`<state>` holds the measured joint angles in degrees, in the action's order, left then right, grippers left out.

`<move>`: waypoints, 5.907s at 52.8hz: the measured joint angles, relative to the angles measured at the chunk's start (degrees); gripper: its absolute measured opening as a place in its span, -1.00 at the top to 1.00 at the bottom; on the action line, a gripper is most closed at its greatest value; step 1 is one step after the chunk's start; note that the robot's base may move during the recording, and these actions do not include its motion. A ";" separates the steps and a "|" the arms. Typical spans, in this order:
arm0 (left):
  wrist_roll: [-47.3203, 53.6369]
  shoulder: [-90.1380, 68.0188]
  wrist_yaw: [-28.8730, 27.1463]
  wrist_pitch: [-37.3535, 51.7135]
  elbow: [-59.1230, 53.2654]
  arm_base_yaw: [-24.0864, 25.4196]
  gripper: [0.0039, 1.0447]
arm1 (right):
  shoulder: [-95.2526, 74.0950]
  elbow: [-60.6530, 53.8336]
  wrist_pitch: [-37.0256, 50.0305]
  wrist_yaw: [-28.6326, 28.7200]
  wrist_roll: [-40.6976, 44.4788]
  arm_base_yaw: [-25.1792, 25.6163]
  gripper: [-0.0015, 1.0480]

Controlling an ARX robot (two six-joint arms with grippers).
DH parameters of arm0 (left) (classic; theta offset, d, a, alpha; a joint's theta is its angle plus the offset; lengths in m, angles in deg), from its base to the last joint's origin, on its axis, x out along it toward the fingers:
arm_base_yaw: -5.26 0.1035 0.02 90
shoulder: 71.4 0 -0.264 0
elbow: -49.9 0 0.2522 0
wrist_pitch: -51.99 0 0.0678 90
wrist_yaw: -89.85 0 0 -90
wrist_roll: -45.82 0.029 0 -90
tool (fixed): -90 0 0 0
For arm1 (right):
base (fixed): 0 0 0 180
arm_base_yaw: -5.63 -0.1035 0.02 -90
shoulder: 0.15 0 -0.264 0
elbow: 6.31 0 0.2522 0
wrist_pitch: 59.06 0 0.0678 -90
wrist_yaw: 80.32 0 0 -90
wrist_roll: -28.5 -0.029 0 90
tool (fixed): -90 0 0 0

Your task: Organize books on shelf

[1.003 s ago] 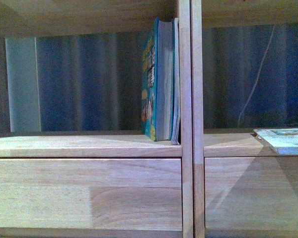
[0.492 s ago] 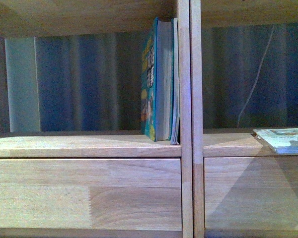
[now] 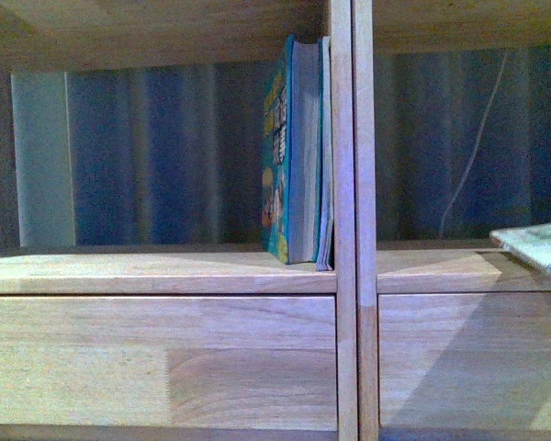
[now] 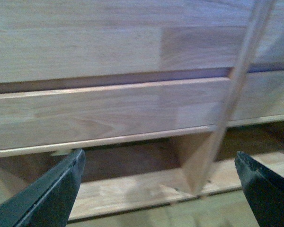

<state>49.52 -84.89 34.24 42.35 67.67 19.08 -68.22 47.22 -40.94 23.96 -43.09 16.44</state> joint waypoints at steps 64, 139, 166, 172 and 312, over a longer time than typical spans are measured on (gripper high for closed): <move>-69.20 -71.14 18.08 58.12 55.43 -26.47 -0.86 | 4.96 2.73 16.59 3.43 31.19 -32.44 0.86; -64.92 -64.76 15.26 56.41 50.73 -25.22 0.68 | -0.46 -0.44 23.15 12.26 13.22 -40.50 -0.23; -17.05 -70.31 -13.55 33.31 63.49 -20.59 0.68 | 24.90 -12.68 11.06 31.52 18.45 -6.16 -0.86; -6.45 -78.05 -16.96 30.64 70.44 -23.19 0.68 | 27.28 -13.11 13.05 34.69 15.26 1.09 -0.86; -5.03 -46.25 -37.83 21.40 32.44 -24.15 -0.46 | 35.60 -9.25 -16.39 5.95 34.56 -2.34 -0.52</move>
<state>44.49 -131.14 -3.59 63.74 100.10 -5.07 -32.62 37.97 -57.33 29.91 -8.54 14.10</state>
